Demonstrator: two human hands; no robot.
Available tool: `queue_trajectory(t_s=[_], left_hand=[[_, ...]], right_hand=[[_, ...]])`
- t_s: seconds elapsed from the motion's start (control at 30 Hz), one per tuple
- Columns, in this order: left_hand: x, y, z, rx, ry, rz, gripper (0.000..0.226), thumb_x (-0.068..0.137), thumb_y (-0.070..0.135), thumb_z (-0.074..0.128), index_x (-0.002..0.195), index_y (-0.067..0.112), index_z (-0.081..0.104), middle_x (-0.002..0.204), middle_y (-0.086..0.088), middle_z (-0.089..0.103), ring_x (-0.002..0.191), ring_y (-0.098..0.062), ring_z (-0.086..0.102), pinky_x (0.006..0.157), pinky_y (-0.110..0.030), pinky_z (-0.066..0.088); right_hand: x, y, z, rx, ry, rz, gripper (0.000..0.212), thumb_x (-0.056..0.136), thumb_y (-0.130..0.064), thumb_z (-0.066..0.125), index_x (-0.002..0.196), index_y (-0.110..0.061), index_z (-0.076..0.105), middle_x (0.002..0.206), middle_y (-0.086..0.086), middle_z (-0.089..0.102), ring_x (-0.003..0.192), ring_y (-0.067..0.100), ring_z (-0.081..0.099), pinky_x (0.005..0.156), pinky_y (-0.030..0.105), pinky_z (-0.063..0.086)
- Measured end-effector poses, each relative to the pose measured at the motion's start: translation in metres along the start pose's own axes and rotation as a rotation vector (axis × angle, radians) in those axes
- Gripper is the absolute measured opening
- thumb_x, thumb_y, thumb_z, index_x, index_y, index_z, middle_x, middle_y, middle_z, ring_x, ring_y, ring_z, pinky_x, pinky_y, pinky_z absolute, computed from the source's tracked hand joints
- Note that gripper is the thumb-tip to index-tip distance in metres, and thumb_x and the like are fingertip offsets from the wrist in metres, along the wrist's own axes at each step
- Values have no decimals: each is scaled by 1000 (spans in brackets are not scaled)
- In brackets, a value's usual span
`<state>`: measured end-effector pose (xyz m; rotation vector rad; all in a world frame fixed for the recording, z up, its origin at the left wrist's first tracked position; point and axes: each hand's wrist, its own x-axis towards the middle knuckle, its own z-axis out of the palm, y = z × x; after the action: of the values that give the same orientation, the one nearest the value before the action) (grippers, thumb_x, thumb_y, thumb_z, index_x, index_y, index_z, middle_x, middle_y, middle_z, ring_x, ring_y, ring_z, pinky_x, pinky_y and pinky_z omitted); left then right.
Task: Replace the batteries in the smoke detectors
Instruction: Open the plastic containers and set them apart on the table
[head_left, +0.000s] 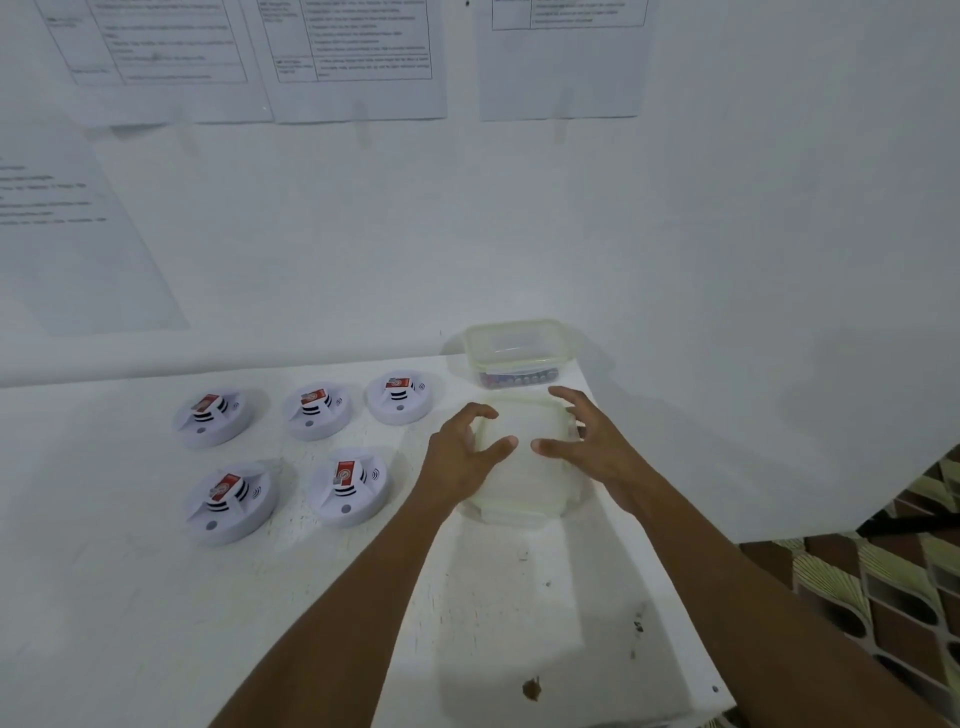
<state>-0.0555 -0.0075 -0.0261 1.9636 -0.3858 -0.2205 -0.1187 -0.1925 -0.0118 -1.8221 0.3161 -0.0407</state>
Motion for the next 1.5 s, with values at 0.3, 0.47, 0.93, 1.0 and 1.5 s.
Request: queue_trajectory(t_s=[0.3,0.47,0.93,1.0,1.5], left_hand=[[-6,-7,-22,65,64,-85,82,77,61,68,146,36,32,124,2,50,113,-17,51,95,-37,47],[-27,-17,-30,236,193,-118,76,79,59,66,141,24,39,108,-1,61,95,-17,60,84,-41,56],[-32,8,-41,49,261,0,68,80,30,77,139,23,44,96,2,60,77,-10,57,58,-14,42],[-29,11,-46,-60,283,48,69,78,25,79,137,23,45,94,4,58,76,-11,57,65,-20,48],[-8,8,-42,-391,91,36,25,96,42,53,105,23,67,112,0,66,110,-22,61,99,-43,49]], right_hand=[[-1,-1,-1,-222,151,22,73,65,-57,83,127,-41,48,114,-6,57,104,15,57,90,34,51],[-20,17,3,-378,318,25,79,66,-75,68,133,-43,40,103,-1,54,100,17,54,89,39,49],[-31,-18,-36,-278,352,-135,56,88,-16,68,136,-32,44,84,1,70,81,11,63,70,24,45],[-31,-25,-39,-134,349,-132,60,88,-13,69,138,-34,42,85,2,70,76,14,63,67,23,46],[-26,-15,-43,393,237,-60,49,85,1,70,128,-14,53,112,20,64,102,39,66,82,46,59]])
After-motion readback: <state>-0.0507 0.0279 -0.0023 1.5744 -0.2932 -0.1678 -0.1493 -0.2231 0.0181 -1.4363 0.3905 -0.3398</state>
